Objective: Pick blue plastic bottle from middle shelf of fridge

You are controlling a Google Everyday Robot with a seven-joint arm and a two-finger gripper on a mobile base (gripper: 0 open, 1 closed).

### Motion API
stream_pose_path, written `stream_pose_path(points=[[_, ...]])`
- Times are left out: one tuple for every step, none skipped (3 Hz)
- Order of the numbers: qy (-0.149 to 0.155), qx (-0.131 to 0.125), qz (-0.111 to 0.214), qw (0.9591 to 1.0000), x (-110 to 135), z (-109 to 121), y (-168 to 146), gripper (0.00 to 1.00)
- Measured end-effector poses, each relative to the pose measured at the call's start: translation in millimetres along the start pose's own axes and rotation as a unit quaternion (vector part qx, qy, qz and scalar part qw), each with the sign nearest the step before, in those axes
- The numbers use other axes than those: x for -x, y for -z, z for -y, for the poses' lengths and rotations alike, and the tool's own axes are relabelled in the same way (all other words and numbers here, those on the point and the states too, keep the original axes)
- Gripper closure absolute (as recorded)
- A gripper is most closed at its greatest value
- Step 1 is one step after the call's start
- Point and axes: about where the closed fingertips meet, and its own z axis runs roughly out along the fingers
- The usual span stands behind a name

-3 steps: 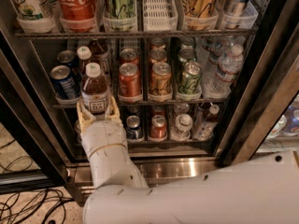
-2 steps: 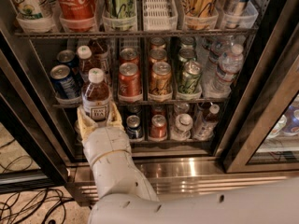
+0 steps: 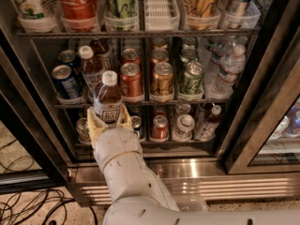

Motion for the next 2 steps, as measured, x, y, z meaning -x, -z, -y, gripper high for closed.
stream_pose_path(points=[[0.000,0.000,0.000,1.0000,-3.2,0.6,0.1,1.00],[0.000,0.000,0.000,1.0000,-6.8,1.2,0.3,1.00]])
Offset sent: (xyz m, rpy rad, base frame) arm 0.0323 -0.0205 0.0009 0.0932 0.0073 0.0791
